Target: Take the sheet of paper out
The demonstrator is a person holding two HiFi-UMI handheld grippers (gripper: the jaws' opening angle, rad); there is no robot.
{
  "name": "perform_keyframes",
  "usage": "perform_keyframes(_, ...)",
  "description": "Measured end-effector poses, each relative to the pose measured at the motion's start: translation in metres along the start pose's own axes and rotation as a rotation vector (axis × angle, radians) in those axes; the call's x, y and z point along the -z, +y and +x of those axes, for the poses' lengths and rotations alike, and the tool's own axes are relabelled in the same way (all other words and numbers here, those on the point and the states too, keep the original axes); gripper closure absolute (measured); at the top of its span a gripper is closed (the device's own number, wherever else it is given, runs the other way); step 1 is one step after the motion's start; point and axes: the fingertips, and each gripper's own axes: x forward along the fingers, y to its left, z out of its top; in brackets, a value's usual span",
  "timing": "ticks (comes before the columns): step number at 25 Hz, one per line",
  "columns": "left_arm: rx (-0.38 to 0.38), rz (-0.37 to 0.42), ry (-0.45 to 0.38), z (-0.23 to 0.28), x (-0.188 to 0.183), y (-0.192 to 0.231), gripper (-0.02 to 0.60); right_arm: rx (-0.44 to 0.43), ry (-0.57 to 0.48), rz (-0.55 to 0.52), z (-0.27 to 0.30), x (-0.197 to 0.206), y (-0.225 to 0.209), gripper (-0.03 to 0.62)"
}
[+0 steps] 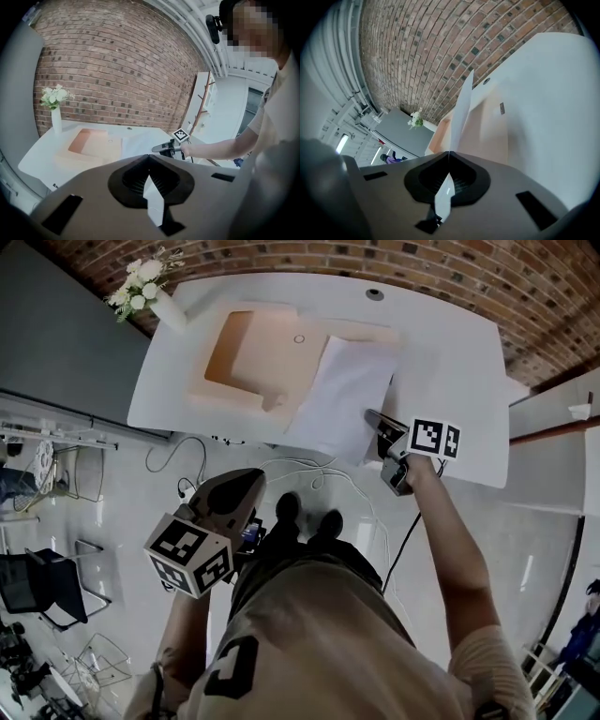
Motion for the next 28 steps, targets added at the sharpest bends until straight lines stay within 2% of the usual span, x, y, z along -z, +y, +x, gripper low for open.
perform_keyframes(6, -0.051, -0.031, -0.014, -0.020, 0.009, 0.013, 0.568, -0.073, -0.005, -0.016, -0.007, 0.011, 0.029, 0.570)
perform_keyframes(13, -0.016, -0.016, -0.048, -0.026, 0.001, 0.022, 0.568, -0.132, -0.038, -0.069, -0.025, 0.012, 0.072, 0.571)
perform_keyframes(20, 0.045, -0.017, -0.068, -0.036, 0.005, 0.043, 0.568, -0.103, -0.014, -0.187, -0.030, 0.032, 0.107, 0.569)
perform_keyframes(28, 0.087, -0.044, -0.082, -0.062, 0.017, 0.083, 0.568, -0.097, 0.016, -0.274, -0.017, 0.061, 0.158, 0.571)
